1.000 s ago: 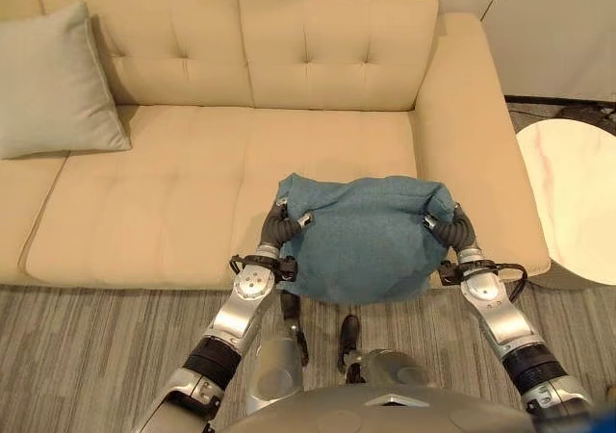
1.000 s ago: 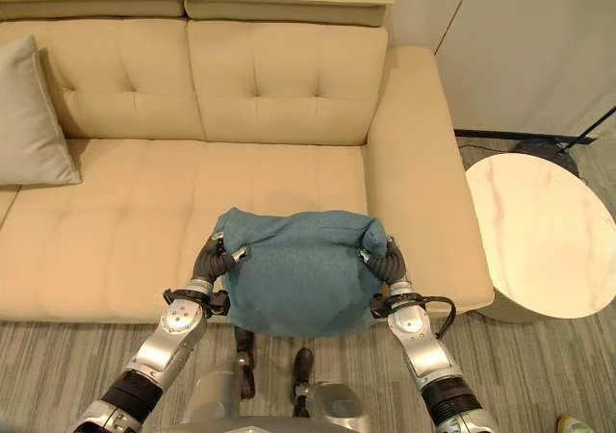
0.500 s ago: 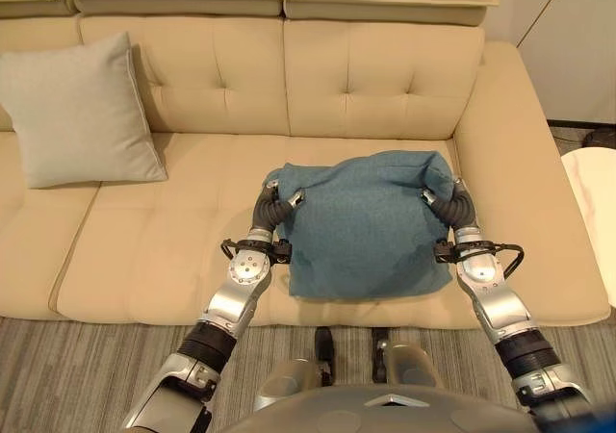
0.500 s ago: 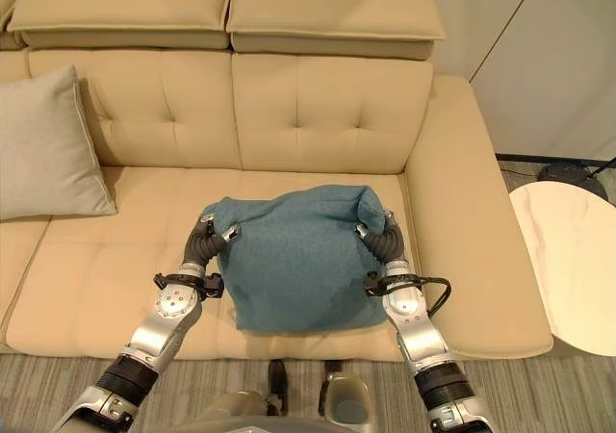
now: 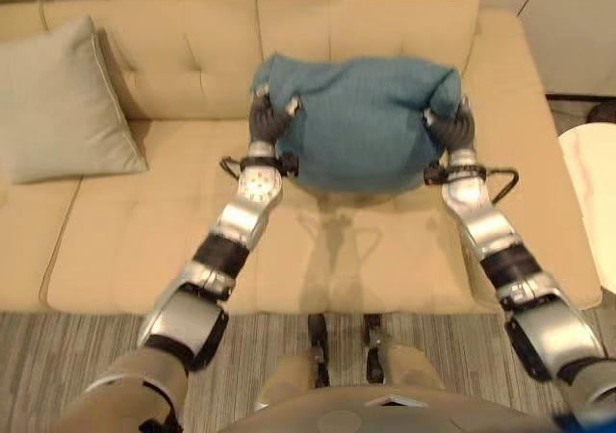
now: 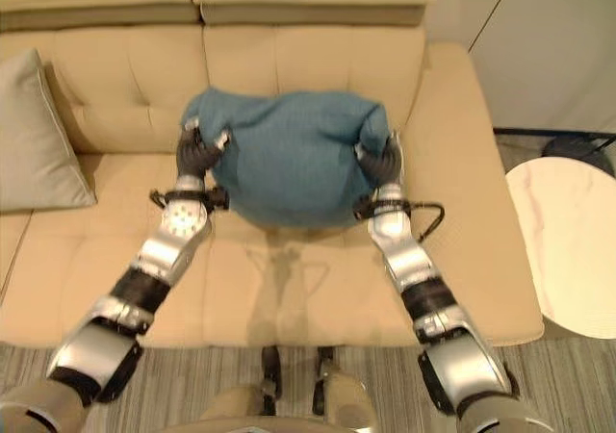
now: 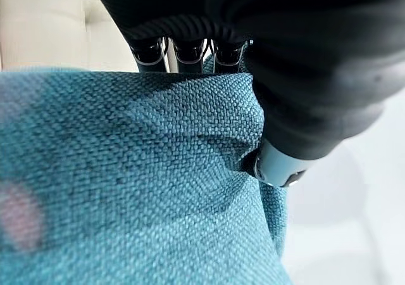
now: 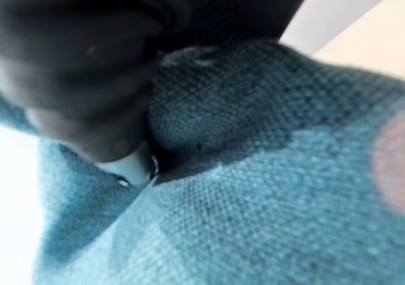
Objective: Pick up all the scattered cushions and arrange them neatly on the sofa.
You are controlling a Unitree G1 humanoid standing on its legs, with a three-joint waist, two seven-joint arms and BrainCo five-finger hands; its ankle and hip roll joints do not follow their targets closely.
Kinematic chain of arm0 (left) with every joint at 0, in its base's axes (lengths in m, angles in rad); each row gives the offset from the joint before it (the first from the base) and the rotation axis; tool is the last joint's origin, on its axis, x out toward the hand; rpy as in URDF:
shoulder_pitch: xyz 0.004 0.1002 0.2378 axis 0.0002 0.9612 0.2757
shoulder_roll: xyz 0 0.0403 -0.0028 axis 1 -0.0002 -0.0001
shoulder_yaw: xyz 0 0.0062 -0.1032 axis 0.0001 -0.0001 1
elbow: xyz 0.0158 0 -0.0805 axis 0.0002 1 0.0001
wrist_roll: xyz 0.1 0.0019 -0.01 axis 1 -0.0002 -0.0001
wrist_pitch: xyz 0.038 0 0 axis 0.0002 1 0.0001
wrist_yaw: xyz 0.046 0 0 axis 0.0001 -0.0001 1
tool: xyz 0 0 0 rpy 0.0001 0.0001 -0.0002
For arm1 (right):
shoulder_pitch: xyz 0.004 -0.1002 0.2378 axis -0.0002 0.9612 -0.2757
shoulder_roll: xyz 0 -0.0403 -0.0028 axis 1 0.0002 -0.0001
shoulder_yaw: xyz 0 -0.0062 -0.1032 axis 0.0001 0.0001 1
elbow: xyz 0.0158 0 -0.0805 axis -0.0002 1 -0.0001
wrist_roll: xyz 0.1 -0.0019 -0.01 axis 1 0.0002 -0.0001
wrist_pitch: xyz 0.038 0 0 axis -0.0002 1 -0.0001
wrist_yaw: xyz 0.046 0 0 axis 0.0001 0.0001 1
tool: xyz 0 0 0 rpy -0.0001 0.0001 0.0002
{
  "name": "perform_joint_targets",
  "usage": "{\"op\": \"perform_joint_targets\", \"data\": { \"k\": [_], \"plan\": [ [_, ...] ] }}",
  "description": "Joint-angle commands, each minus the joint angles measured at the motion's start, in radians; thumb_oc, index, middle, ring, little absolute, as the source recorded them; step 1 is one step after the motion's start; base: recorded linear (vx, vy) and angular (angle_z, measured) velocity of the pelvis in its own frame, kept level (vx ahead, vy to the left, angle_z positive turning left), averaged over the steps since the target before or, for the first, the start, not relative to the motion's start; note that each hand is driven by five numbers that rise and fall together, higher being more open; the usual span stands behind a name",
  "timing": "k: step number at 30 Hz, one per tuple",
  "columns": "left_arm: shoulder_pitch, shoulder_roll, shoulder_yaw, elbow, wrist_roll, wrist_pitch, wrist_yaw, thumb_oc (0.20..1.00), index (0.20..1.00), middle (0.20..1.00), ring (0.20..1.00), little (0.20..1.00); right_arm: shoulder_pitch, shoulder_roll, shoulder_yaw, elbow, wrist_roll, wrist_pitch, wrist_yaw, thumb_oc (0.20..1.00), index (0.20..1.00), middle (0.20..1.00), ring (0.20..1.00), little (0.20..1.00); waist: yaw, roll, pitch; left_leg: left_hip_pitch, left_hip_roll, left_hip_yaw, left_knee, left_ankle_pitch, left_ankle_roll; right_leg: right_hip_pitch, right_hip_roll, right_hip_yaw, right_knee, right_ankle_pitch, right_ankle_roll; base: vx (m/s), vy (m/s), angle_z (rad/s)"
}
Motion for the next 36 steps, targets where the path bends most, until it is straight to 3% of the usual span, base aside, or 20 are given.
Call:
{"op": "perform_joint_targets", "data": {
  "k": [1, 6, 16, 17, 18, 19, 25, 31, 36],
  "plan": [
    [-0.225, 0.023, -0.066, 0.014, 0.003, -0.132, 0.024, 0.2, 0.2, 0.2, 0.2, 0.2, -0.148, 0.016, 0.017, -0.047, 0.012, -0.1, -0.042, 0.2, 0.2, 0.2, 0.2, 0.2, 0.006, -0.048, -0.007, -0.015, 0.068, 0.003, -0.013, -0.028, -0.094, 0.041, -0.061, 0.021, 0.014, -0.08, 0.165, -0.05, -0.027, 0.14],
    [-0.393, 0.071, -0.115, 0.149, -0.027, -0.154, 0.025, 0.2, 0.2, 0.2, 0.2, 0.2, -0.302, -0.034, 0.05, 0.071, 0.03, -0.099, -0.079, 0.2, 0.2, 0.2, 0.2, 0.2, -0.003, -0.038, -0.015, -0.144, 0.071, -0.016, -0.025, 0.021, -0.126, -0.073, -0.06, 0.01, 0.004, -0.053, 0.175, -0.02, -0.024, 0.15],
    [-0.451, 0.047, -0.154, 0.29, -0.053, -0.127, 0.002, 0.2, 0.2, 0.2, 0.2, 0.2, -0.388, -0.056, 0.108, 0.237, 0.017, -0.06, -0.086, 0.2, 0.2, 0.2, 0.2, 0.2, -0.003, -0.02, -0.004, -0.217, 0.062, -0.017, -0.025, 0.045, -0.142, -0.146, -0.067, -0.002, 0.004, -0.034, 0.175, -0.01, -0.004, 0.02],
    [-0.493, 0.053, -0.162, 0.334, -0.057, -0.119, 0.008, 0.517, 0.517, 0.517, 0.517, 0.517, -0.43, -0.067, 0.121, 0.28, 0.007, -0.045, -0.107, 0.46, 0.46, 0.46, 0.46, 0.46, -0.004, -0.022, -0.005, -0.226, 0.061, -0.018, -0.025, 0.048, -0.144, -0.154, -0.066, -0.003, 0.004, -0.031, 0.177, -0.02, -0.025, 0.17],
    [-0.495, 0.053, -0.162, 0.335, -0.057, -0.12, 0.007, 0.922, 0.922, 0.922, 0.922, 0.922, -0.432, -0.067, 0.121, 0.281, 0.007, -0.046, -0.107, 0.586, 0.586, 0.586, 0.586, 0.586, -0.004, -0.022, -0.004, -0.227, 0.061, -0.018, -0.025, 0.048, -0.144, -0.155, -0.066, -0.003, 0.004, -0.031, 0.177, -0.03, -0.023, 0.14],
    [-0.536, 0.067, -0.167, 0.366, -0.059, -0.115, 0.013, 1.0, 1.0, 1.0, 1.0, 1.0, -0.475, -0.081, 0.136, 0.325, -0.001, -0.026, -0.119, 1.0, 1.0, 1.0, 1.0, 1.0, -0.003, -0.02, -0.005, -0.232, 0.06, -0.02, -0.025, 0.051, -0.144, -0.16, -0.064, -0.002, 0.004, -0.028, 0.179, -0.03, -0.013, 0.1],
    [-0.618, 0.16, -0.165, 0.467, -0.115, -0.093, 0.01, 1.0, 1.0, 1.0, 1.0, 1.0, -0.581, -0.183, 0.179, 0.454, 0.044, 0.038, -0.12, 1.0, 1.0, 1.0, 1.0, 1.0, 0.003, -0.024, -0.01, -0.24, 0.061, -0.026, -0.025, 0.054, -0.146, -0.167, -0.063, -0.006, 0.004, -0.025, 0.184, -0.01, -0.009, -0.01],
    [-0.629, 0.254, -0.15, 0.529, -0.158, -0.079, -0.017, 1.0, 1.0, 1.0, 1.0, 1.0, -0.594, -0.28, 0.167, 0.516, 0.115, 0.053, -0.105, 1.0, 1.0, 1.0, 1.0, 1.0, 0.002, -0.028, -0.024, -0.233, 0.061, -0.026, -0.025, 0.05, -0.147, -0.162, -0.061, -0.009, 0.004, -0.025, 0.187, 0.0, 0.0, 0.0],
    [-0.613, 0.366, -0.154, 0.553, -0.155, -0.076, -0.051, 1.0, 1.0, 1.0, 1.0, 1.0, -0.579, -0.422, 0.172, 0.543, 0.134, 0.051, -0.079, 1.0, 1.0, 1.0, 1.0, 1.0, -0.001, -0.031, -0.04, -0.226, 0.063, -0.023, -0.025, 0.046, -0.147, -0.156, -0.062, -0.009, 0.004, -0.025, 0.19, 0.0, 0.0, 0.0]
  ]
}}
